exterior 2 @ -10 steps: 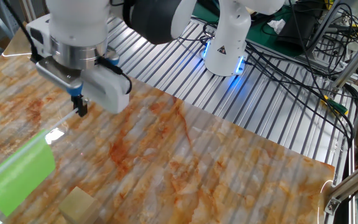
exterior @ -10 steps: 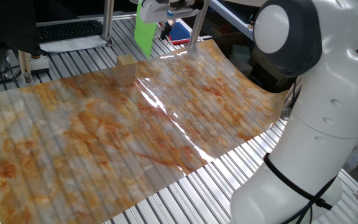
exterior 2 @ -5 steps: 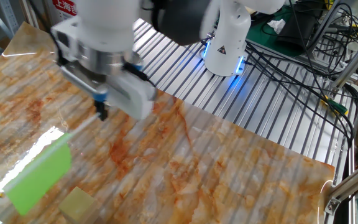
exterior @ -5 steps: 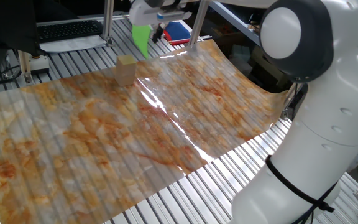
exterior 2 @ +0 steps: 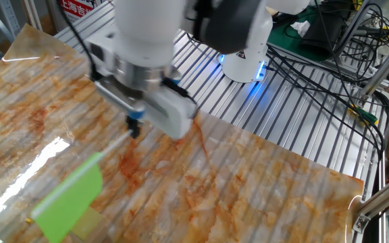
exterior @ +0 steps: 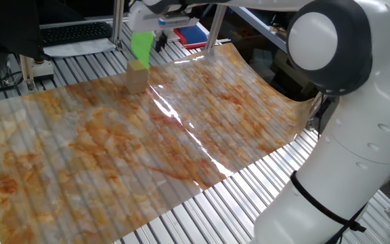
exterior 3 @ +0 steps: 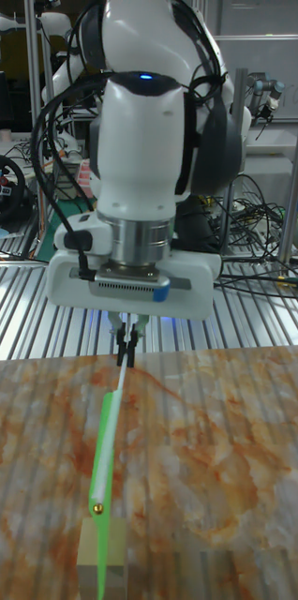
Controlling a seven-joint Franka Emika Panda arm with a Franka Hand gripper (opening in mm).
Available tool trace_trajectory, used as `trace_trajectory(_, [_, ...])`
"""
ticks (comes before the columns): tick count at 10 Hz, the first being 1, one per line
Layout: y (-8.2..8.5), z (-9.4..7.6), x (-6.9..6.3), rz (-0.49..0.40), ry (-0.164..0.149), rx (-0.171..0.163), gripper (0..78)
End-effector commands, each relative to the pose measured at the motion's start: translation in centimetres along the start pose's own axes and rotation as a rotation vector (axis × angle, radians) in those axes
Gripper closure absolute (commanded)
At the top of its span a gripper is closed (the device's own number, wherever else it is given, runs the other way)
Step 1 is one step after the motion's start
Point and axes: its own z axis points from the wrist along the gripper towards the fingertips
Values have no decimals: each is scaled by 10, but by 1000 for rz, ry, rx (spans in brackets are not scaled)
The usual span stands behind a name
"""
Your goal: Wave the flag
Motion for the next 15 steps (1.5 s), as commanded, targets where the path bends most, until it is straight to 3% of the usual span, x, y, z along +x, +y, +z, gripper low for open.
trace_trajectory(1, [116, -7, 52, 89, 43, -33, 764])
trace_trajectory(3, [107, -5, 48, 70, 45, -18, 764])
trace_trajectory(4, [69, 0, 31, 13, 36, -16, 764])
trace_trajectory(5, [68, 0, 31, 12, 35, -16, 764])
trace_trajectory(6, [4, 3, 6, -55, 8, 6, 764])
trace_trajectory(7, [-37, 1, -9, -92, -15, 40, 764])
trace_trajectory(8, [-40, 1, -10, -96, -17, 44, 764])
trace_trajectory(9, [-79, -4, -26, -132, -46, 163, 764])
trace_trajectory(11, [-93, -2, -28, -89, -90, 173, 764])
trace_trajectory(12, [-101, 4, -28, -105, -121, 264, 764])
trace_trajectory(14, [-110, 10, -27, -121, -128, 314, 764])
trace_trajectory(15, [-116, 15, -26, -126, -127, 312, 764])
